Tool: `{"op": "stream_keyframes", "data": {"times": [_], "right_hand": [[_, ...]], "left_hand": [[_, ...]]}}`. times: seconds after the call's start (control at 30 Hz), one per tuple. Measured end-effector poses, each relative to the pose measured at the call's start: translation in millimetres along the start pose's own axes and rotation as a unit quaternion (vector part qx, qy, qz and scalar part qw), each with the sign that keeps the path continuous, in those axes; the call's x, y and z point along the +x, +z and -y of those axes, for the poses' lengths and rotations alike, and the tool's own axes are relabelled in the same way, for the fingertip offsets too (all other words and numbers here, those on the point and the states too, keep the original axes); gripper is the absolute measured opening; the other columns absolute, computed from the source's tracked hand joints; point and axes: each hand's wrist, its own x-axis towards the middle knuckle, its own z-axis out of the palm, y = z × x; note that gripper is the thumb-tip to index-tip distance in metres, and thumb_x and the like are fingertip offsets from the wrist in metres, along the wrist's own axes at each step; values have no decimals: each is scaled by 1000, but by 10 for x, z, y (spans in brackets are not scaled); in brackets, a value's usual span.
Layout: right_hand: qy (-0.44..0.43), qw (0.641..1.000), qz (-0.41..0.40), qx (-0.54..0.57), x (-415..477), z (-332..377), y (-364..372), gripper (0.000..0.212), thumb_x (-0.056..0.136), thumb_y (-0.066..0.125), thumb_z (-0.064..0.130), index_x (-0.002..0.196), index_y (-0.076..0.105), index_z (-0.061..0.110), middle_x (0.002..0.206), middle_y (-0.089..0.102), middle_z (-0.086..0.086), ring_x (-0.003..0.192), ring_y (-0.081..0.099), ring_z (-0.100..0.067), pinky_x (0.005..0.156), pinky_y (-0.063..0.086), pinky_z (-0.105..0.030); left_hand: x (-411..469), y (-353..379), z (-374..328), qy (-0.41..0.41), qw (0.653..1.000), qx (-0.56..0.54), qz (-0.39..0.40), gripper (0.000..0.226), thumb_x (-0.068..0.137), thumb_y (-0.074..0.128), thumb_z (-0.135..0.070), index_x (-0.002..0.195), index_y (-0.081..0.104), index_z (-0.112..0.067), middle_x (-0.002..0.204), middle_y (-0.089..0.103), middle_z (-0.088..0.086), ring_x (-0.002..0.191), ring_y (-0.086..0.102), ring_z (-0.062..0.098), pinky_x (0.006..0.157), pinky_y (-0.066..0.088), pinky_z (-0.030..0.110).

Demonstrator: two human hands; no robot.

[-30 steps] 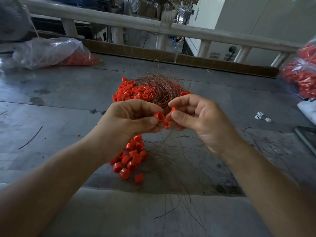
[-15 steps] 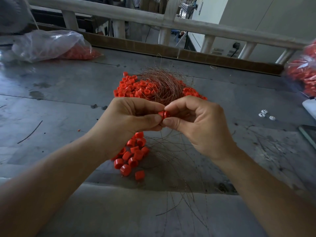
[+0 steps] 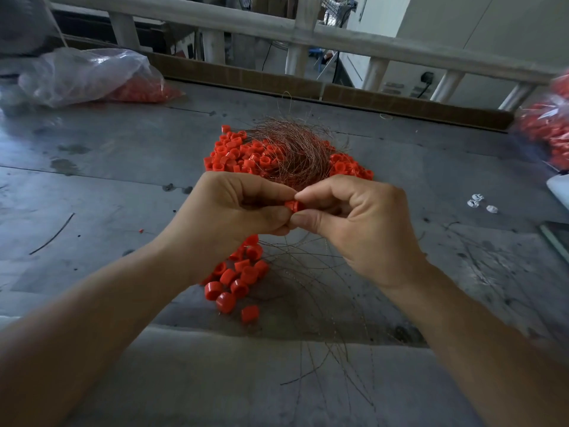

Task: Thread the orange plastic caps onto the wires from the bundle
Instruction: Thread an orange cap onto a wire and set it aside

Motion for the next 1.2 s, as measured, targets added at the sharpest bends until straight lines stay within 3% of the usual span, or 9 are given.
{"op": "stream_keyframes", "data": {"times": [0.23,0.4,0.53,0.7,0.87,0.97,1.07,1.2], "right_hand": [[-71,996,10,-48,-13,42,-38,16,67,75,13,80,70,6,72,63,10,73,65,-5,61,53,-14],[-101,993,-6,-59,-24,35,-26,16,66,73,16,76,70,3,69,63,7,68,64,-10,54,52,-18],[-109,993,-14,-51,-19,25,-13,18,66,73,17,75,70,2,68,66,0,66,64,-12,53,51,-21],[-76,997,14,-26,-8,39,-33,22,63,75,23,78,68,7,70,64,5,69,63,-9,59,50,-14],[-53,993,99,-44,21,39,-76,38,66,70,31,100,66,16,83,61,3,78,58,-7,71,48,-16],[-75,985,143,-68,28,33,-73,26,71,68,25,91,70,10,81,59,1,76,55,-5,73,45,-15],[-94,985,116,-90,28,32,-80,19,74,66,23,85,68,7,79,53,8,73,51,1,71,42,-11],[-112,979,107,-131,7,17,-66,10,75,68,10,84,67,4,80,51,6,74,49,1,69,43,-12]], "left_hand": [[-16,-48,5,-28,997,-48,59,23,53,66,-20,73,76,-25,70,73,2,65,70,11,58,52,14],[-24,-50,29,-42,993,-82,68,24,50,67,-22,72,76,-20,69,72,5,64,70,12,56,53,15],[-21,-75,40,-53,990,-101,84,25,50,68,-23,74,76,-19,70,72,6,65,70,13,57,53,16],[-6,-110,23,-55,986,-100,120,24,53,68,-22,76,76,-19,70,72,6,65,70,13,56,53,17],[2,-151,22,-74,978,-114,161,30,55,69,-18,85,74,-23,71,71,11,63,69,17,55,54,19],[5,-169,41,-77,974,-119,174,37,57,75,-24,93,71,-24,74,71,13,66,70,21,56,55,22],[-9,-170,25,-61,973,-126,182,58,55,83,-35,108,65,-21,80,71,13,74,70,24,61,55,23],[-46,-85,18,3,991,-14,132,67,56,83,-36,116,52,-31,82,72,10,73,71,22,63,54,22]]}}
